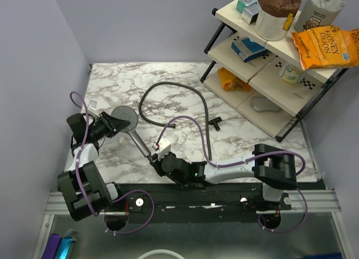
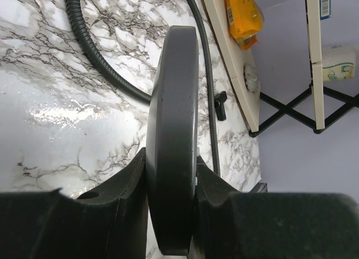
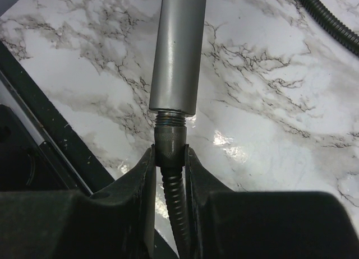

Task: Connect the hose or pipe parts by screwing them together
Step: Install the bathroom fixture on the pipeline.

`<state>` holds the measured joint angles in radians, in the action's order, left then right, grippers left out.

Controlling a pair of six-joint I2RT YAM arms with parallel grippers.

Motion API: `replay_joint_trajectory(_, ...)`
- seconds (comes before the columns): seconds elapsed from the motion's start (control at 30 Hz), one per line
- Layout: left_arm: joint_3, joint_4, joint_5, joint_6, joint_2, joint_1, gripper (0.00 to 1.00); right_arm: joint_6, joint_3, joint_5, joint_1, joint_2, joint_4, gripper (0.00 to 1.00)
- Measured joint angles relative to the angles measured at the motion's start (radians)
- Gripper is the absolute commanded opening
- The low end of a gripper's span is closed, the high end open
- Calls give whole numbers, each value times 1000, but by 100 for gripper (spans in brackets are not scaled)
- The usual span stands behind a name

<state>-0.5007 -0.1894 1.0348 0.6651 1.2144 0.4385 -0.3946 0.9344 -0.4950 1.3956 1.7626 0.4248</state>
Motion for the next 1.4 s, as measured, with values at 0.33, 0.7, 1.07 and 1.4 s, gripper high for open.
replay_joint_trajectory(0.33, 0, -78, 1, 60, 16, 7, 0, 53, 41, -14, -10, 5, -32, 6)
replay_joint_trajectory(0.7, 82, -365, -3, 224, 23, 5, 0, -10, 27, 47, -64, -4, -18, 4)
replay_joint_trajectory(1.07, 115, -565, -22, 347, 42, -22, 0, -50, -24, 139, -125, -52, 31, 4)
replay_joint_trajectory(1.4, 53, -513, -29, 261, 42, -108, 0, -32, -24, 173, -147, -52, 10, 4)
